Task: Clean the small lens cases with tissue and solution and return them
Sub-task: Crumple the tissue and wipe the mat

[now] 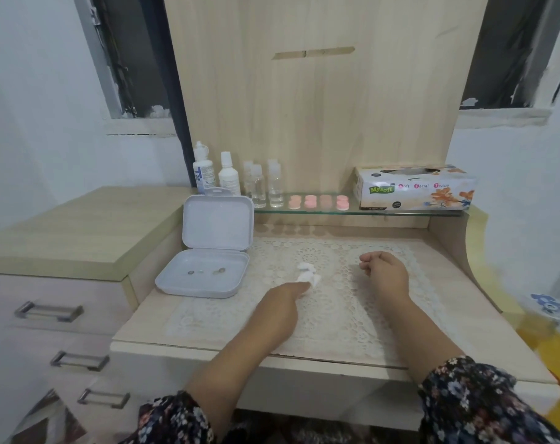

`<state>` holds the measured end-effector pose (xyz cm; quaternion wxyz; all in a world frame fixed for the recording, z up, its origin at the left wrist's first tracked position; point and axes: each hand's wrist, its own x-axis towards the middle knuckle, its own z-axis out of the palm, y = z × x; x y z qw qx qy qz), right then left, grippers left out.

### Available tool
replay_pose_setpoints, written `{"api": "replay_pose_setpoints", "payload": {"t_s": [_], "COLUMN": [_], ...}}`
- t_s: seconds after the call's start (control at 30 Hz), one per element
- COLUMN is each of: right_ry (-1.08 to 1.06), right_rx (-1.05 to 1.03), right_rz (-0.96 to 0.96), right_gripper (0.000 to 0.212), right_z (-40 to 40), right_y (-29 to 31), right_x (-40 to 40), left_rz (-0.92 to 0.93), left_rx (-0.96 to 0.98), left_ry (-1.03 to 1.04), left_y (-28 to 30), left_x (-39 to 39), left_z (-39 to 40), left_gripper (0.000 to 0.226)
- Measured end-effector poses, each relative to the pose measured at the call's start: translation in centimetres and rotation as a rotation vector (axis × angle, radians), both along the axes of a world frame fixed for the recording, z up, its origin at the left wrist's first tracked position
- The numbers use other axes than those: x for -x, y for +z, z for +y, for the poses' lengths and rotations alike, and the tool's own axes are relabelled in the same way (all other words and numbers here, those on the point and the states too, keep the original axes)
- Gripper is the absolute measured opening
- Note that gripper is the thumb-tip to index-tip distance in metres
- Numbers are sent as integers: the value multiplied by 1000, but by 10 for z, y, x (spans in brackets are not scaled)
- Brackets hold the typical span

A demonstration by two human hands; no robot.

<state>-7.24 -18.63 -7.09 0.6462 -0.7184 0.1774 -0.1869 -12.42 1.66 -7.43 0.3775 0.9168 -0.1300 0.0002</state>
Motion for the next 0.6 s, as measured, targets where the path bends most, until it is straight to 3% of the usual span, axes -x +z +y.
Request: {"api": "replay_pose_setpoints", "payload": {"t_s": [0.1,0.17,0.23,0.33,0.4,0.5,0.6], "right_ry": [95,180,350,644,676,595,631], "right_rx": [104,160,157,106,129,152,303], "right_rz": [80,81,58,52,-50,-184,-225], "right_gripper": [29,24,15,15,5,19,21], "right_z": [3,8,17,34,46,64,80], "right_y": [9,19,31,43,48,52,53], "right_x": [0,4,12,29,38,49,59], "left_rz": [-19,-23,-18,-18,11,43,73], "left_rx": [64,221,407,534,615,722,889], "left_ry": [-56,-5,54,149,248,376,440], "left_y": [12,24,35,47,52,57,59], "left_x": [10,12,11,10,10,10,11], "left_z": [1,1,2,1,0,2,9], "left_gripper": [42,39,35,34,34,36,38]}}
